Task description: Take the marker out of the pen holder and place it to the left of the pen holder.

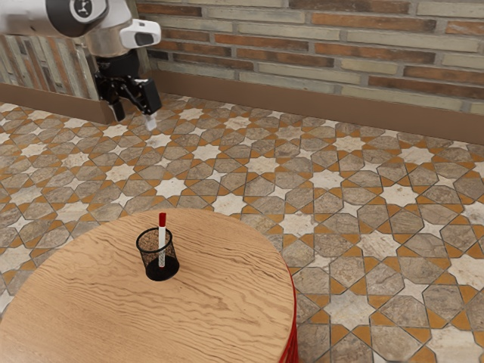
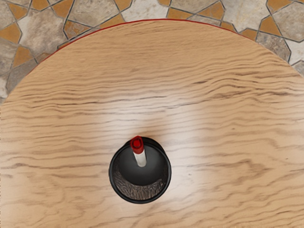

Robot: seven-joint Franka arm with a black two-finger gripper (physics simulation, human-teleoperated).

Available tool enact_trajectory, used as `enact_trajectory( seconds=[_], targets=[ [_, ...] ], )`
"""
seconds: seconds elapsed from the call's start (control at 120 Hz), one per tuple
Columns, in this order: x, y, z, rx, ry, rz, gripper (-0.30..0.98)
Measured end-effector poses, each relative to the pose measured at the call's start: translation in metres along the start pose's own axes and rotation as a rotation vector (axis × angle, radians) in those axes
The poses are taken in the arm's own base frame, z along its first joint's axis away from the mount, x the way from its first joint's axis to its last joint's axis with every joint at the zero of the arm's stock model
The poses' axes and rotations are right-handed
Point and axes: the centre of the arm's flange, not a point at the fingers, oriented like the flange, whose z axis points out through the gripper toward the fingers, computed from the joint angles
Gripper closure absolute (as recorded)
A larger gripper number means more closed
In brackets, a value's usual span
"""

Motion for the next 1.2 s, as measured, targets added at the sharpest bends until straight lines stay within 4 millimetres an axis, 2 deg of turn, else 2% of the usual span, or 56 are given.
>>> enact_trajectory(
  seconds=[0.133, 0.2, 0.242, 0.408, 0.442, 0.483, 0.542, 0.642, 0.717, 0.85, 0.983, 1.108, 1.2],
  targets=[
    [-0.001, -0.003, -0.001, -0.001, 0.000, 0.006, 0.00],
    [-0.001, -0.003, -0.008, -0.002, 0.006, 0.011, 0.00],
    [0.002, -0.003, -0.002, -0.006, -0.012, 0.015, 0.00],
    [0.031, 0.005, 0.072, -0.050, -0.163, 0.042, 0.00],
    [0.044, 0.003, 0.095, -0.073, -0.198, 0.037, 0.00],
    [0.071, -0.007, 0.124, -0.095, -0.243, 0.024, 0.00],
    [0.088, -0.019, 0.149, -0.116, -0.291, 0.007, 0.00],
    [0.090, -0.030, 0.175, -0.135, -0.367, -0.018, 0.00],
    [0.088, -0.042, 0.203, -0.140, -0.432, -0.045, 0.00],
    [0.089, -0.046, 0.254, -0.134, -0.504, -0.060, 0.00],
    [0.092, -0.046, 0.279, -0.123, -0.507, -0.066, 0.00],
    [0.096, -0.046, 0.289, -0.115, -0.494, -0.070, 0.00],
    [0.098, -0.037, 0.294, -0.107, -0.483, -0.059, 0.00]
  ],
)
